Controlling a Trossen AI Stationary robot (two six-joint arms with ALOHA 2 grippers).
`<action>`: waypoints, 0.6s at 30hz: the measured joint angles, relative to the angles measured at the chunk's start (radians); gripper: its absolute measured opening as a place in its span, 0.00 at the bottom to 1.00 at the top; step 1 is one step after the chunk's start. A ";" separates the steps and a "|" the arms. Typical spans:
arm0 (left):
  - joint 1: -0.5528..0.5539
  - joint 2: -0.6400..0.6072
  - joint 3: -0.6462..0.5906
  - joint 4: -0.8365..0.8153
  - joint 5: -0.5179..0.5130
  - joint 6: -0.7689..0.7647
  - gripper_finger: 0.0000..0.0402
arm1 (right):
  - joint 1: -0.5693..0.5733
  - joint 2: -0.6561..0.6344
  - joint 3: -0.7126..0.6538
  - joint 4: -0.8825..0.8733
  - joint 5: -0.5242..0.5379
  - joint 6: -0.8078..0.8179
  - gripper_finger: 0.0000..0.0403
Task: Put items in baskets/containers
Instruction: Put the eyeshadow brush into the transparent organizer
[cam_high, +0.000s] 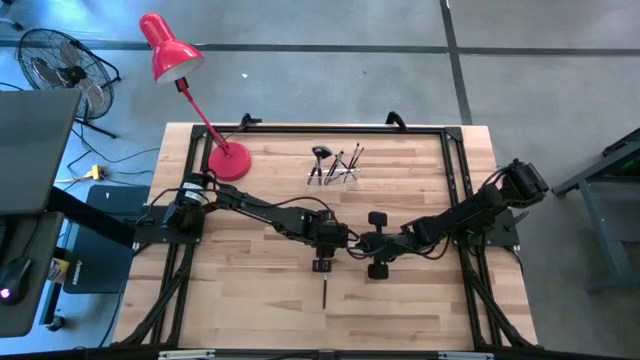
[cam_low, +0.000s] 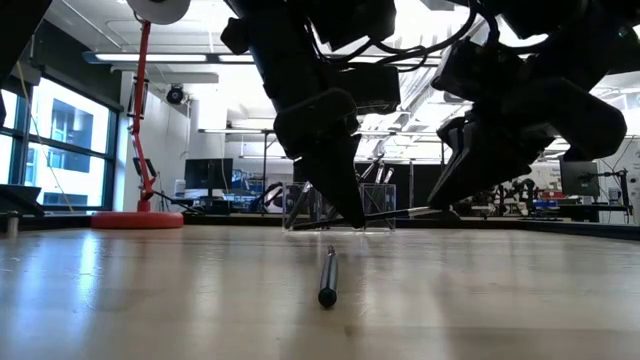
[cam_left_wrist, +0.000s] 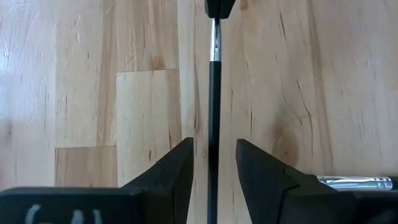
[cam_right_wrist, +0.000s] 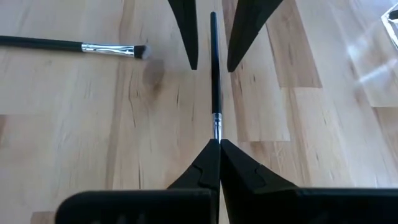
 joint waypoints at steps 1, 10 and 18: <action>0.000 0.000 0.000 0.000 0.000 0.000 0.30 | 0.000 0.000 0.000 0.002 -0.003 0.000 0.00; 0.000 0.000 0.001 0.000 0.024 0.000 0.13 | 0.000 0.000 0.000 0.030 -0.004 0.000 0.00; 0.000 0.000 0.002 -0.018 0.046 -0.008 0.03 | 0.000 0.000 -0.001 0.049 -0.006 0.000 0.00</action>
